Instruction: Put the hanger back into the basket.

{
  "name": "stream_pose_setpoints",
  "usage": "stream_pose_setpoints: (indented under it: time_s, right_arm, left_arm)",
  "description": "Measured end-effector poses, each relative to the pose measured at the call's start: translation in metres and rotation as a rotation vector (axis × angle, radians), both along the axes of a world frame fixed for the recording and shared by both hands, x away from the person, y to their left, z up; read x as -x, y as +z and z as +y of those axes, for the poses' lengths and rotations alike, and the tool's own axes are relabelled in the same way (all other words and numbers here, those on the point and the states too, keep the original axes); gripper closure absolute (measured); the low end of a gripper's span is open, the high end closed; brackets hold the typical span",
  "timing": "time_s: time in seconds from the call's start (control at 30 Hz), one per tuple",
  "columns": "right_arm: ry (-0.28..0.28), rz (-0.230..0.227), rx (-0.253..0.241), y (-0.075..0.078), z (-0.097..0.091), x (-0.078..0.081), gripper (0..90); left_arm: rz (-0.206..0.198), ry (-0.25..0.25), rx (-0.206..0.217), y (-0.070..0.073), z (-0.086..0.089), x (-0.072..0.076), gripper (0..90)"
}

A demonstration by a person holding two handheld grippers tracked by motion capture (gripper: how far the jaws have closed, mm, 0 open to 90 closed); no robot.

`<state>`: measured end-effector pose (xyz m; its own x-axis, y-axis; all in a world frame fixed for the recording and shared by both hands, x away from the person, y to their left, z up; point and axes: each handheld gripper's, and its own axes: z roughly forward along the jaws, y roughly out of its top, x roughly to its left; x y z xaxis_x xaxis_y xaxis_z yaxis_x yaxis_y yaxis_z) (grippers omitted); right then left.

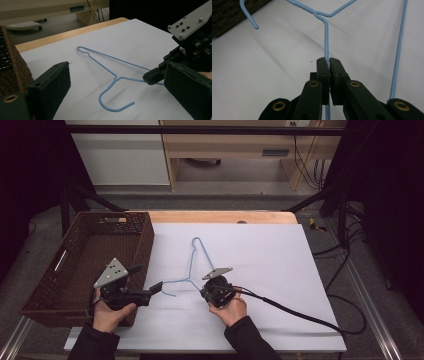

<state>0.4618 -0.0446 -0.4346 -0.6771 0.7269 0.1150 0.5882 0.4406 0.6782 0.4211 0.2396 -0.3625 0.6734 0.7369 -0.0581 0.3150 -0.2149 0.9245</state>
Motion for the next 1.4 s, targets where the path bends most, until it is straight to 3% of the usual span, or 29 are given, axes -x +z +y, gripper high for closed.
stream_pose_setpoints:
  time_s: [0.5, 0.63, 0.9, 1.0, 1.1, 1.23, 1.4]
  right_arm:
    - [0.005, -0.014, -0.124, 0.022, -0.03, 0.001, 87.8]
    - [0.015, -0.022, -0.146, 0.025, -0.037, 0.003, 87.8]
    - [0.025, -0.029, -0.161, 0.029, -0.044, 0.007, 87.8]
    - [0.026, -0.03, -0.166, 0.03, -0.047, 0.007, 87.8]
    - [0.028, -0.031, -0.17, 0.03, -0.048, 0.008, 87.8]
    - [0.029, -0.03, -0.17, 0.031, -0.049, 0.009, 87.8]
    - [0.032, -0.028, -0.171, 0.031, -0.051, 0.009, 87.8]
  left_arm:
    - [0.043, -0.044, -0.024, -0.011, -0.009, 0.006, 3.6]
    - [0.073, -0.08, -0.058, -0.024, -0.025, 0.005, 4.9]
    - [0.096, -0.095, -0.102, -0.042, -0.051, -0.004, 9.9]
    - [0.103, -0.1, -0.094, -0.044, -0.055, -0.008, 13.1]
    - [0.087, -0.099, -0.074, -0.044, -0.06, -0.014, 18.3]
    - [0.089, -0.103, -0.029, -0.043, -0.067, -0.028, 25.0]
    - [0.098, -0.109, -0.019, -0.047, -0.075, -0.037, 33.6]
